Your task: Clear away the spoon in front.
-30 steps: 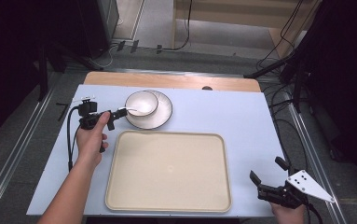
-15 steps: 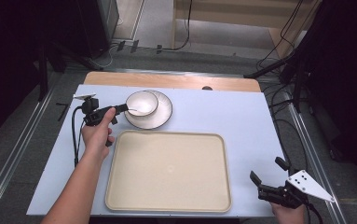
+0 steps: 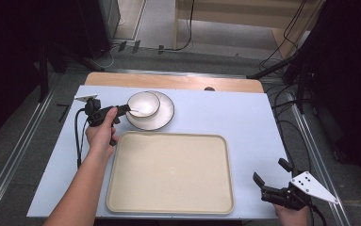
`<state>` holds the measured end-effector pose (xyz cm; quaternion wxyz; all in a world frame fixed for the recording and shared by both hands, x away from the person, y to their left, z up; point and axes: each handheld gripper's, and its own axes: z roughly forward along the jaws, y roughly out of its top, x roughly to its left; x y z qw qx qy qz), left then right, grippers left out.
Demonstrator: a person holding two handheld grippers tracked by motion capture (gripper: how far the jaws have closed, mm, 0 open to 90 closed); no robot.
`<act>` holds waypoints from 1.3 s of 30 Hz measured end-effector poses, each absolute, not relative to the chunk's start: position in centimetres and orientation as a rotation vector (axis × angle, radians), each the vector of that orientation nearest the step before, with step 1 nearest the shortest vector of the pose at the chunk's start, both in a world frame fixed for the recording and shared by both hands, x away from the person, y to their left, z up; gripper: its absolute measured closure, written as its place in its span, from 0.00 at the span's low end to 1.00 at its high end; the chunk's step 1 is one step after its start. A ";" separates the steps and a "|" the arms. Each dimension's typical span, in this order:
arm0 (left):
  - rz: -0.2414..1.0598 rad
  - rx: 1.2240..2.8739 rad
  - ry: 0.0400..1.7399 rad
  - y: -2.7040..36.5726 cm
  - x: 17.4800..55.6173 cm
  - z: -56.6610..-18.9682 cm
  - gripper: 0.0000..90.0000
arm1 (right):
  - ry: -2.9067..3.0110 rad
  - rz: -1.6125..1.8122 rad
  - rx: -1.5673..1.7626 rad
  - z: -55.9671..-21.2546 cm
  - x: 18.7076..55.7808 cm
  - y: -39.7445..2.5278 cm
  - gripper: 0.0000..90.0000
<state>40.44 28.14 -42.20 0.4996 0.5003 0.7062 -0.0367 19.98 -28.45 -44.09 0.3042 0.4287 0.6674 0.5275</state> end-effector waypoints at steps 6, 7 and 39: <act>-0.111 1.187 1.713 28.0 40.5 -42.6 0.74 | 1.771 1.394 1.131 -44.1 20.0 -28.4 0.00; -0.112 1.180 1.715 27.9 40.5 -42.6 0.74 | 1.771 1.393 1.129 -44.1 20.0 -28.4 0.00; -0.114 1.125 1.708 28.1 40.3 -42.9 0.91 | 1.772 1.392 1.132 -44.2 20.0 -28.5 0.00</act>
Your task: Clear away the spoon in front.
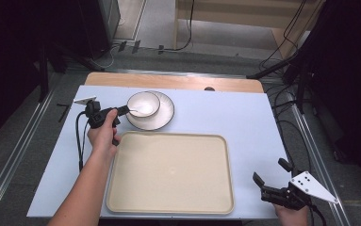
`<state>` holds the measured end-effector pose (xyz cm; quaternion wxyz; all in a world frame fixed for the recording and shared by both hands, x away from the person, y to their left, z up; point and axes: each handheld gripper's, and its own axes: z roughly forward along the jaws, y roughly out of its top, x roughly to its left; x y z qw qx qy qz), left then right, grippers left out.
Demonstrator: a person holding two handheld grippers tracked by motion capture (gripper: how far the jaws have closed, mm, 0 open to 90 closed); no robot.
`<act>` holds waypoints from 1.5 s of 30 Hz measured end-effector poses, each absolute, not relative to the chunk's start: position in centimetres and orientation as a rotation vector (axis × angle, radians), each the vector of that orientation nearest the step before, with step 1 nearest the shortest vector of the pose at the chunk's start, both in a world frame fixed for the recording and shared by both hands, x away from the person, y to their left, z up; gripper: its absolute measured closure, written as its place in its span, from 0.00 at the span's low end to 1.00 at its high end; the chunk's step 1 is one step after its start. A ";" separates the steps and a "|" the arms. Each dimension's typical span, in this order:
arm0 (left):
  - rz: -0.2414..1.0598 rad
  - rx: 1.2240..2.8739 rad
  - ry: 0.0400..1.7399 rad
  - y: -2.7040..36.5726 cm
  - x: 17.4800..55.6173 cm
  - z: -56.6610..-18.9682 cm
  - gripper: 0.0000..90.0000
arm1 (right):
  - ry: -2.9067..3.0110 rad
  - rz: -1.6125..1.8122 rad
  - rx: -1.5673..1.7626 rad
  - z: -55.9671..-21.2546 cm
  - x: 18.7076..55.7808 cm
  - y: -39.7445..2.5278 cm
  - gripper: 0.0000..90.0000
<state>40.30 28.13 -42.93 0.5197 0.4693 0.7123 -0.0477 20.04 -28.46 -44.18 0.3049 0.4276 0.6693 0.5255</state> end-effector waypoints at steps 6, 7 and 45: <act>-0.121 1.119 1.671 28.3 40.2 -42.7 0.94 | 1.773 1.393 1.132 -44.2 20.0 -28.5 0.00; -0.119 1.119 1.669 28.3 40.2 -42.6 0.95 | 1.772 1.392 1.131 -44.2 20.0 -28.4 0.00; 0.165 1.079 1.542 28.8 36.8 -39.1 0.95 | 1.776 1.389 1.130 -44.2 20.1 -28.3 0.00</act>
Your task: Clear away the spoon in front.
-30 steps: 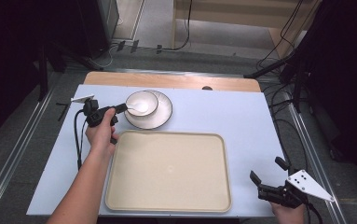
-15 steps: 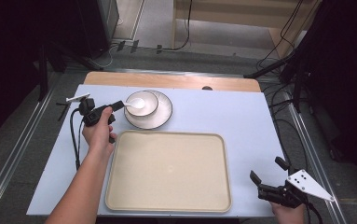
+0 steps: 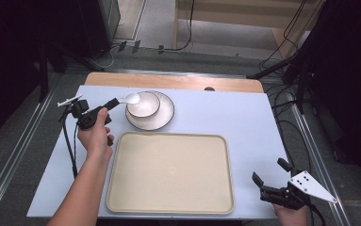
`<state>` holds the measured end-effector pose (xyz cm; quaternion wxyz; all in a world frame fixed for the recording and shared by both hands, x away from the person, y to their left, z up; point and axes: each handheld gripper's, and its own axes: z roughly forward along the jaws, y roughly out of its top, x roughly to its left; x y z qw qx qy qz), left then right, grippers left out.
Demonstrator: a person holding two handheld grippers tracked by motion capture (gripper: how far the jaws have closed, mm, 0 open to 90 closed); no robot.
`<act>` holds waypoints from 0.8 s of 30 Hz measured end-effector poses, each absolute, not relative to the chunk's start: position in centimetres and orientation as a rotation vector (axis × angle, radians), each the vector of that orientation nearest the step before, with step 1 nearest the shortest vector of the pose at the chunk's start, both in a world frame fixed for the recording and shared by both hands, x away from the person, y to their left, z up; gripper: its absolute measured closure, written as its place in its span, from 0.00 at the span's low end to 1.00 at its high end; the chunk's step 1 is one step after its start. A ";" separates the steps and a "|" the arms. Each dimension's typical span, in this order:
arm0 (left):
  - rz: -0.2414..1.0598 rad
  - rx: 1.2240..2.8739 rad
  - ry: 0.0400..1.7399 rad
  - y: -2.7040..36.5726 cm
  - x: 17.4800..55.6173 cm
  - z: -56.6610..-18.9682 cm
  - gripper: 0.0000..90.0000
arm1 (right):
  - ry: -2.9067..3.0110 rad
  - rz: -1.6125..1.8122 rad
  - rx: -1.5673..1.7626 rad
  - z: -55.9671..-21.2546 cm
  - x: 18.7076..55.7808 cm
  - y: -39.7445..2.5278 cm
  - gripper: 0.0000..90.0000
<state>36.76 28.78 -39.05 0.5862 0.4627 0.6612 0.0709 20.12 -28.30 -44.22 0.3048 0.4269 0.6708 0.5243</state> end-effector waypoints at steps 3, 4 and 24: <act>0.194 1.059 1.532 28.9 36.1 -38.7 0.95 | 1.776 1.389 1.131 -44.2 20.1 -28.3 0.00; 0.209 1.055 1.527 28.9 35.9 -38.6 0.95 | 1.776 1.389 1.131 -44.2 20.1 -28.3 0.00; 0.356 1.002 1.513 27.9 31.5 -38.4 0.95 | 1.760 1.397 1.130 -44.0 20.0 -28.5 0.00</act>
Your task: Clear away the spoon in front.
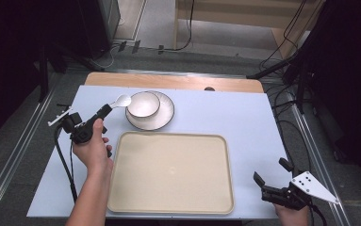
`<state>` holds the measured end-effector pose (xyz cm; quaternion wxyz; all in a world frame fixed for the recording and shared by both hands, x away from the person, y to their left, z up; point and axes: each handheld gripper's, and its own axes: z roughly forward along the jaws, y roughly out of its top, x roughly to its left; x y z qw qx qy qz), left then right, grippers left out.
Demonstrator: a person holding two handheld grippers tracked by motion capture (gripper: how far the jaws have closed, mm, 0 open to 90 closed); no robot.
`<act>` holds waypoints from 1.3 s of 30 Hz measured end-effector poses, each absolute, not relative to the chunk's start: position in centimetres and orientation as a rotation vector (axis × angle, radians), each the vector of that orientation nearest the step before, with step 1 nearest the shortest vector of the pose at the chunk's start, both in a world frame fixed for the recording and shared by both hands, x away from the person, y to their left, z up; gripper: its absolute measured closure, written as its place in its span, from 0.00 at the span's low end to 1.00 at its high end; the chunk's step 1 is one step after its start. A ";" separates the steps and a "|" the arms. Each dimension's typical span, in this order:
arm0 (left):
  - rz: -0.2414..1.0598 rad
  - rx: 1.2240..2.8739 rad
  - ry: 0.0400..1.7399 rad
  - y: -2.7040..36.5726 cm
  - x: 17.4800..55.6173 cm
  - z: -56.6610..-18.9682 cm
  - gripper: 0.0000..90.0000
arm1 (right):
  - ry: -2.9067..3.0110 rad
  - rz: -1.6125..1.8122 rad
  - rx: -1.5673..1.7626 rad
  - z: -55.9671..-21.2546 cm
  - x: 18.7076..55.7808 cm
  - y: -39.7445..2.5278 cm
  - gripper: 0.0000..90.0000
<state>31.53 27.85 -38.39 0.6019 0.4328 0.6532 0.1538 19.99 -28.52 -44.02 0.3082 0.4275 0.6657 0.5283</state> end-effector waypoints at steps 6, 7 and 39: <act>0.369 1.000 1.499 27.6 30.5 -38.4 0.95 | 1.760 1.396 1.130 -44.0 19.9 -28.6 0.00; 0.370 1.003 1.496 27.7 30.3 -38.3 0.95 | 1.759 1.396 1.129 -44.0 19.9 -28.6 0.00; 0.331 1.084 1.499 27.8 24.8 -40.4 0.95 | 1.750 1.394 1.121 -43.9 19.8 -28.7 0.00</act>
